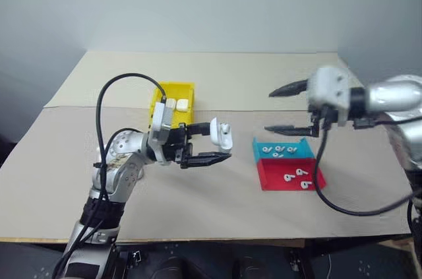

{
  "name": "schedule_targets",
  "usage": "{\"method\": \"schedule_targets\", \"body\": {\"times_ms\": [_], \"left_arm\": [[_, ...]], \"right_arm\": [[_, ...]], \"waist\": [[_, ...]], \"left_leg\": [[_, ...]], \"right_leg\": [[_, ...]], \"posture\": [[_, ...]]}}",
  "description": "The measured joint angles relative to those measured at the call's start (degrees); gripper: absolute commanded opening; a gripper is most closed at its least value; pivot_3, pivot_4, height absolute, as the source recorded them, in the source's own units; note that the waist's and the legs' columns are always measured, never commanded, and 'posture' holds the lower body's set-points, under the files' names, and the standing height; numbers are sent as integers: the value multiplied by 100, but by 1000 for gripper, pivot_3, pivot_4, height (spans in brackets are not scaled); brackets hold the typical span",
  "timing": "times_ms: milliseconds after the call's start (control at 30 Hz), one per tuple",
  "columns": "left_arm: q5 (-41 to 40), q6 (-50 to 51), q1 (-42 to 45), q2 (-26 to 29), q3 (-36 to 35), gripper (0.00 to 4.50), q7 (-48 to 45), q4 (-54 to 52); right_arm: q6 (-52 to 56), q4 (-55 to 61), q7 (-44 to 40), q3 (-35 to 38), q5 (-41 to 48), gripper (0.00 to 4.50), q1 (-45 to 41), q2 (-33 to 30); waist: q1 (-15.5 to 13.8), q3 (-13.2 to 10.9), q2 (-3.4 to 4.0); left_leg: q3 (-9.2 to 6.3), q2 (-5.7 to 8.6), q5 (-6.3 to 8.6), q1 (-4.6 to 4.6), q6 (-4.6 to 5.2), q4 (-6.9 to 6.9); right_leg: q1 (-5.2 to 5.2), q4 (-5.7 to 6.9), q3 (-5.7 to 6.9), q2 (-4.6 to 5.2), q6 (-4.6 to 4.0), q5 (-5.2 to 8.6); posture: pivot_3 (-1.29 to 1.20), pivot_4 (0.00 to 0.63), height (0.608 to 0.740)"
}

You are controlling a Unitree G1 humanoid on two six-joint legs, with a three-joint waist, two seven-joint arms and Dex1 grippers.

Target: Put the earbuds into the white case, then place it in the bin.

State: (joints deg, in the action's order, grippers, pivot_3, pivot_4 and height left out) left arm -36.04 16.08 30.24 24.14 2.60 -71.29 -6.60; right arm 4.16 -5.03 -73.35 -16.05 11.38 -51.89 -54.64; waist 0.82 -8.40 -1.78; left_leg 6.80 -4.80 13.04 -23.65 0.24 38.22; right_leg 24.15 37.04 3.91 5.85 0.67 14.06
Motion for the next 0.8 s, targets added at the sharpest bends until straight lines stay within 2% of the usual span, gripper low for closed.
{"method": "schedule_targets", "body": {"times_ms": [100, 133, 233, 333, 533, 800], "left_arm": [[3, -36, -112, -27, 3, 2784, 84, -144], [5, -62, -127, -33, 1, 2784, 109, -155], [7, -88, -226, 5, -71, 2784, 245, -220], [5, -90, -370, 12, -93, 2784, 344, -408], [-6, -81, -658, 197, -180, 2784, 567, -776], [-70, 24, -814, 386, -316, 2784, 770, -1074]], "right_arm": [[-1597, -2099, -605, -957, -1284, 4138, -1083, 529], [-1948, -2573, -696, -1084, -1521, 3971, -1274, 643], [-2883, -4144, -808, -1426, -2114, 3298, -1949, 1226], [-3557, -5273, -843, -1696, -2603, 2223, -2334, 1677], [-4244, -6408, 47, -2147, -3718, 2223, -2438, 2237], [-4620, -6711, 442, -2162, -4231, 2223, -2439, 2312]], "waist": [[59, -6, 5], [49, -7, 6], [35, -9, 8], [12, -10, 10], [-14, -15, 19], [8, -18, 24]], "left_leg": [[3, -1, -7, 3, -10, -10], [3, -2, -11, -3, -17, -17], [14, -2, -32, -8, -52, -15], [17, -2, -32, -9, -53, -13], [16, -1, -38, -8, -63, -10], [16, -2, -40, -4, -68, -12]], "right_leg": [[5, 2, -2, -2, -1, 0], [11, -1, -1, -2, -1, 0], [13, -5, -3, 1, -1, -1], [12, -6, -2, 4, -1, 0], [13, 6, 0, 8, -2, -1], [13, 7, 0, 7, -2, -1]], "posture": [[0, 150, 740], [0, 150, 740], [0, 150, 740], [0, 150, 740], [0, 150, 740], [0, 150, 740]]}}
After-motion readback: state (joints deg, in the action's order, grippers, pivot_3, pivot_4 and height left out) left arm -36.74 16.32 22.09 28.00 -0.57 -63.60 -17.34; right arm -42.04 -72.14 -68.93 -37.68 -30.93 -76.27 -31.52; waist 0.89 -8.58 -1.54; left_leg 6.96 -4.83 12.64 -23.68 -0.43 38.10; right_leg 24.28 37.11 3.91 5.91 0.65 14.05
